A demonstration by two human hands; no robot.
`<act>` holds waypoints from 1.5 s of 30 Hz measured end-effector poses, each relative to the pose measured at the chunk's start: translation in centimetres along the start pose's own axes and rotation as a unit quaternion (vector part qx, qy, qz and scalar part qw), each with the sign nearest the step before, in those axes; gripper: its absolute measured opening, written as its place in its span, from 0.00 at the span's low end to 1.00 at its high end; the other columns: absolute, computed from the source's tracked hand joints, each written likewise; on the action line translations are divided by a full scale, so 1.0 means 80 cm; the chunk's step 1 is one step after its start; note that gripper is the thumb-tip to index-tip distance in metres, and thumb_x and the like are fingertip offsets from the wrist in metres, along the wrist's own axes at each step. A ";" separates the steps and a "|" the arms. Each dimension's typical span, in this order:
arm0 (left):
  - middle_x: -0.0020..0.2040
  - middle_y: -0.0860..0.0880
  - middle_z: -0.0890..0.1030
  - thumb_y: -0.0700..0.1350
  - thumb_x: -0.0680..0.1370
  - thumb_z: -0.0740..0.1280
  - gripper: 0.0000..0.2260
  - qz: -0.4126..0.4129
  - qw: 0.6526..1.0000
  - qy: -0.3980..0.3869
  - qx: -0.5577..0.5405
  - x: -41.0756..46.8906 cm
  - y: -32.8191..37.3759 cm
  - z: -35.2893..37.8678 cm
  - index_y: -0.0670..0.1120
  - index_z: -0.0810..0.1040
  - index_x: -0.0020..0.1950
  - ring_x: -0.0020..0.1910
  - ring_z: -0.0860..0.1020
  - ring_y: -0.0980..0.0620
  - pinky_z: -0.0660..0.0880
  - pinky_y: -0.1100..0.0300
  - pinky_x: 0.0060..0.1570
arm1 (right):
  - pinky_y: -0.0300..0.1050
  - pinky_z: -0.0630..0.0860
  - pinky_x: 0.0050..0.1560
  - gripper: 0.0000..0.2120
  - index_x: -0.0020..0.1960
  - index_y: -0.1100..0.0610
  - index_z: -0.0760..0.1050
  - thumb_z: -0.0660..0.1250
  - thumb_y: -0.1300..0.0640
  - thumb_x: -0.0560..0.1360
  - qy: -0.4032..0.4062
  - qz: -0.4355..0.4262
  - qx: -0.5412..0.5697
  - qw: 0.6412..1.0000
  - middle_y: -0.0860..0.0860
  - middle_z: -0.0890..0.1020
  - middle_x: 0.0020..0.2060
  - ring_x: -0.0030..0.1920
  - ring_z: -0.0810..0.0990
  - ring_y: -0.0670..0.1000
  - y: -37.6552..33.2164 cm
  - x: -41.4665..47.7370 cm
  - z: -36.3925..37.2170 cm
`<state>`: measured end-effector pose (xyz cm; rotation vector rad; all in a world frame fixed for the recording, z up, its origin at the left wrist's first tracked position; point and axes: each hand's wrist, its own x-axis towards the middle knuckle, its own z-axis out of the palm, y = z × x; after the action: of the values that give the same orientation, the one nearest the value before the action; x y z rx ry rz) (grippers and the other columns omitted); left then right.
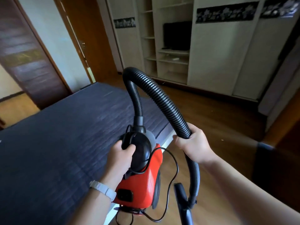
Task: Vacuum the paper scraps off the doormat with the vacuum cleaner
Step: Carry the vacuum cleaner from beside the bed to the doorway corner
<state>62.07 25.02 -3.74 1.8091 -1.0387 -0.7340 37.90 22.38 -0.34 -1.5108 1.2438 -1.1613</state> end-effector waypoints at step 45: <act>0.31 0.49 0.78 0.45 0.77 0.67 0.06 0.088 0.962 -0.249 0.068 0.523 0.250 0.549 0.47 0.76 0.41 0.29 0.77 0.49 0.69 0.59 0.30 | 0.51 0.68 0.30 0.20 0.41 0.60 0.70 0.75 0.46 0.67 0.238 0.003 0.020 0.971 0.54 0.72 0.30 0.30 0.70 0.51 0.185 0.591 -0.283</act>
<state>39.25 -34.53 -6.52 1.6507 -1.5902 -1.0578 16.44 -27.65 -2.94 -1.2328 1.5219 -1.5961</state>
